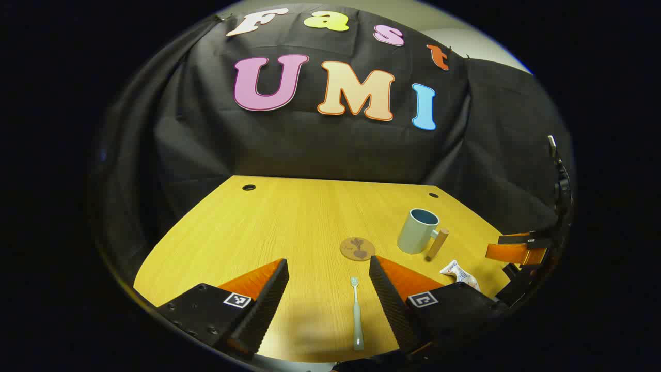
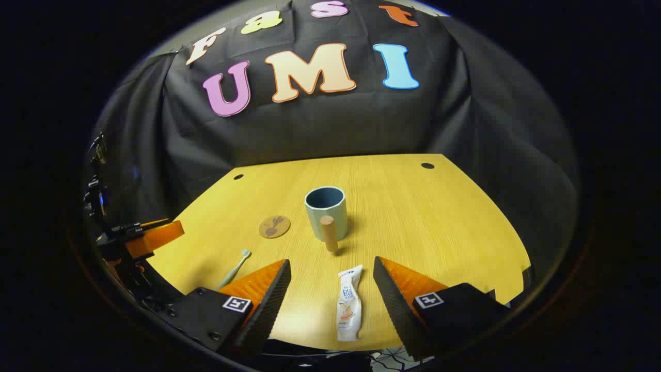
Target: Put the toothbrush and toothpaste on the desktop into the cup, then pick up the cup and place it on the coaster on the desktop.
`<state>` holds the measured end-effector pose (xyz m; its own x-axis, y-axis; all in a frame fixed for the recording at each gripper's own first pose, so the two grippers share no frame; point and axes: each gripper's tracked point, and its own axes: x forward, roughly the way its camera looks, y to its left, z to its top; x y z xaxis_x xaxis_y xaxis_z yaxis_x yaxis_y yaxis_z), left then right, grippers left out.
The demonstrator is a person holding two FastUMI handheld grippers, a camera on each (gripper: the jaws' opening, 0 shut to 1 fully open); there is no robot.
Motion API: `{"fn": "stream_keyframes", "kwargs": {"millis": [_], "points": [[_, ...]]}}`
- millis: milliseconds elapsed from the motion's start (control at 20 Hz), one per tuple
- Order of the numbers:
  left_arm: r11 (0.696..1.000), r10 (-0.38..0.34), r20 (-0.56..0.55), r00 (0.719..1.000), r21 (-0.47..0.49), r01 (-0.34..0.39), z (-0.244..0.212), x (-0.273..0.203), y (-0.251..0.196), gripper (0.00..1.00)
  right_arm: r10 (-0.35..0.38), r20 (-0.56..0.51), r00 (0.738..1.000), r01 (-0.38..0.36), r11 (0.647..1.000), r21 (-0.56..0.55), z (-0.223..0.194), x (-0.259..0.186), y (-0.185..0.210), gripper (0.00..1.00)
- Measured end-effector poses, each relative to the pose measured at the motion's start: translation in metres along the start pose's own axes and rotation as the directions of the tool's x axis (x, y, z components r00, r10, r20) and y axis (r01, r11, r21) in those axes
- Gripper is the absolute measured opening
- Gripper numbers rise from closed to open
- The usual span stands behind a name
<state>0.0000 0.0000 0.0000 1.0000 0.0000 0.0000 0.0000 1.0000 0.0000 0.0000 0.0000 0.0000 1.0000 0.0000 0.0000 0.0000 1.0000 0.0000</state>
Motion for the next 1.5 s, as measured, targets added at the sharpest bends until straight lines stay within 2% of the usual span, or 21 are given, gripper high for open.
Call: {"fn": "stream_keyframes", "kwargs": {"millis": [250,350,800,850,950,1000,1200,1300,1350,1400,1450,1500], "points": [[1.0,-0.004,-0.002,1.0,-0.011,0.004,0.0,0.001,0.0,0.94,0.001,-0.026,1.0,-0.001,1.0,-0.011,-0.008,0.002,0.005,0.95],[1.0,-0.008,0.009,1.0,-0.008,0.008,0.002,0.001,0.001,0.94,-0.005,-0.029,1.0,0.005,1.0,-0.006,-0.008,0.005,0.004,0.99],[0.999,-0.03,-0.004,1.0,0.009,0.03,0.005,0.012,-0.006,0.94,-0.043,0.022,0.999,0.043,0.999,0.006,0.006,-0.003,-0.001,0.99],[0.999,-0.031,-0.007,0.999,0.007,0.031,0.003,0.011,-0.006,0.94,-0.047,0.02,0.999,0.047,0.999,0.005,0.004,-0.003,-0.003,0.95],[1.0,-0.023,-0.016,1.0,0.005,0.023,0.0,0.012,-0.004,0.94,-0.049,0.01,0.999,0.049,0.999,-0.001,0.0,-0.001,-0.004,0.95],[1.0,-0.018,-0.02,1.0,0.01,0.018,0.0,0.012,-0.003,0.94,-0.05,-0.001,0.999,0.05,0.999,-0.008,-0.003,0.0,-0.005,0.99],[1.0,-0.004,-0.032,0.999,0.028,0.005,-0.004,0.011,0.002,0.94,-0.071,-0.105,0.992,0.061,0.993,-0.1,-0.023,0.014,-0.01,0.99],[1.0,0.008,-0.043,0.999,0.028,-0.007,-0.008,0.01,0.007,0.94,-0.08,-0.167,0.983,0.054,0.987,-0.153,-0.03,0.022,-0.014,0.95],[0.999,0.018,-0.052,0.998,0.028,-0.017,-0.012,0.01,0.01,0.94,-0.078,-0.195,0.978,0.045,0.985,-0.168,-0.032,0.026,-0.014,0.99],[0.999,0.027,-0.059,0.998,0.027,-0.026,-0.014,0.009,0.013,0.94,-0.071,-0.221,0.973,0.032,0.984,-0.175,-0.036,0.031,-0.013,0.96],[0.999,0.035,-0.064,0.997,0.026,-0.034,-0.016,0.008,0.016,0.94,-0.061,-0.243,0.968,0.018,0.984,-0.175,-0.037,0.035,-0.011,0.99],[0.998,0.048,-0.068,0.997,0.031,-0.046,-0.018,0.006,0.019,0.94,-0.053,-0.265,0.963,0.007,0.985,-0.173,-0.039,0.04,-0.009,0.96]]}}
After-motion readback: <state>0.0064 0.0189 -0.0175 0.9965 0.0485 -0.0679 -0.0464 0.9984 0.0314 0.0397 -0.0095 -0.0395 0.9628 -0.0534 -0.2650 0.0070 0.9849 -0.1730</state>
